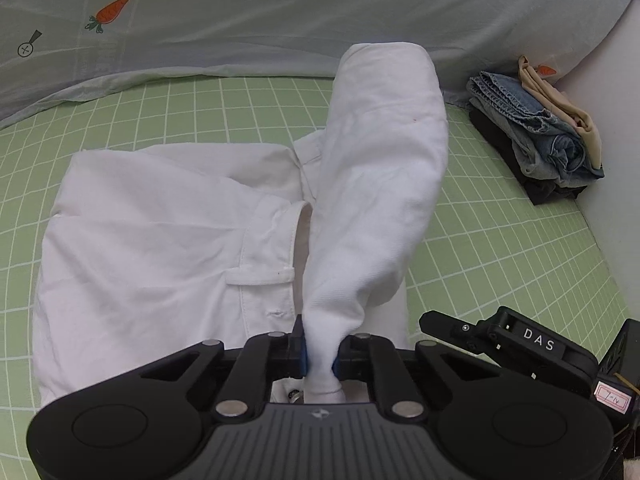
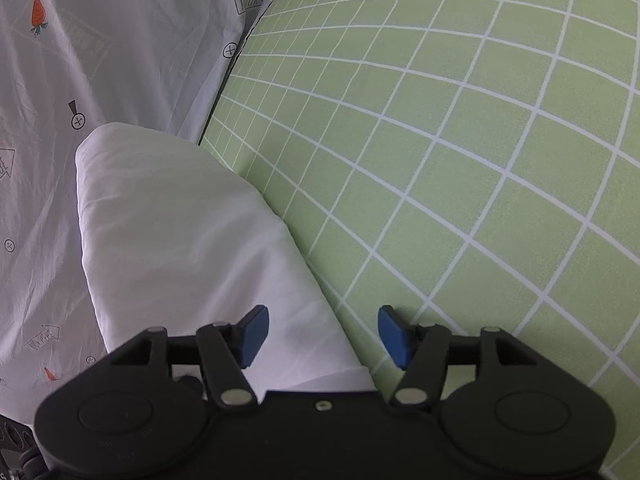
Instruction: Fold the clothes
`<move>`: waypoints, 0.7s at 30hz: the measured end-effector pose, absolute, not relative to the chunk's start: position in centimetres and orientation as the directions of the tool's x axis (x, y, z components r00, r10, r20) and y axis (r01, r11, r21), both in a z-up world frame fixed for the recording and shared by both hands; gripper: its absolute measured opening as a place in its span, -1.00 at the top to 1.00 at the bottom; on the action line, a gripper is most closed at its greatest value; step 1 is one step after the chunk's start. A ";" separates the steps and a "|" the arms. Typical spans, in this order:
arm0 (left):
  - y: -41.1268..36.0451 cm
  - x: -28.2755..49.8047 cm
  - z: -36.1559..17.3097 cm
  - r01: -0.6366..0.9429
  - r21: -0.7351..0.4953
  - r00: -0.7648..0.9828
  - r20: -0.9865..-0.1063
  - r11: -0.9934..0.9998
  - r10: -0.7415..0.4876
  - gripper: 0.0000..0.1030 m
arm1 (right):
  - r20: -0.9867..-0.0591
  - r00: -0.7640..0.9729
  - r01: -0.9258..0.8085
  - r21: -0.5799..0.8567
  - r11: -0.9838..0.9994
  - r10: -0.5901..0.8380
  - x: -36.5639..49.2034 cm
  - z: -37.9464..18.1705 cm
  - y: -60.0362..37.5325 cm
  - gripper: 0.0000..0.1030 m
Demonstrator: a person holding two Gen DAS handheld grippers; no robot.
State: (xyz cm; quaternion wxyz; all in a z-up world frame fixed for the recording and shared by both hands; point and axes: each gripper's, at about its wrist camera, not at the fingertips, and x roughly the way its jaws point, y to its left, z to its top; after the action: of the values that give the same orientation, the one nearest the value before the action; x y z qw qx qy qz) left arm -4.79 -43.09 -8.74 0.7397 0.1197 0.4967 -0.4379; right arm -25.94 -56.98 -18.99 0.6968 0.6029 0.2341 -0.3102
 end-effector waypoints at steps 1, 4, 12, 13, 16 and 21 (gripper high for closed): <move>-42.7 -4.8 -7.8 0.772 -0.264 0.129 -0.825 0.578 -0.550 0.78 | -0.709 0.687 0.725 0.682 0.091 -0.161 -25.8 -18.7 -57.0 -0.62; -41.3 -4.5 -4.9 0.775 -0.295 0.150 -0.774 0.559 -0.616 0.79 | -0.745 0.638 0.769 0.628 0.120 -0.195 -25.7 -17.9 -56.9 -0.68; -33.4 2.0 -3.3 0.600 -0.382 0.249 -0.746 0.703 -0.618 0.78 | -0.783 0.577 0.816 0.559 0.144 -0.233 -25.9 -17.3 -55.6 -0.77; -32.4 3.2 -4.0 0.562 -0.389 0.256 -0.757 0.730 -0.601 0.78 | -0.790 0.566 0.824 0.546 0.152 -0.234 -25.7 -17.3 -55.5 -0.85; -29.9 6.3 -7.4 0.447 -0.434 0.210 -0.799 0.782 -0.563 0.65 | -0.812 0.533 0.846 0.505 0.173 -0.236 -25.0 -17.1 -55.1 -0.93; -28.9 7.2 -10.7 0.451 -0.326 0.208 -0.867 0.831 -0.452 0.13 | -0.845 0.476 0.876 0.434 0.208 -0.242 -23.9 -16.9 -54.6 -0.98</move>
State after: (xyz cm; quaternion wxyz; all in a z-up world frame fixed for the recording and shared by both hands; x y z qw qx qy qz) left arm 7.25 -28.88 -10.71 0.7771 -0.0007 0.5583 -0.2906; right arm -23.86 -54.60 -16.94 0.7063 0.4892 0.3244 -0.3957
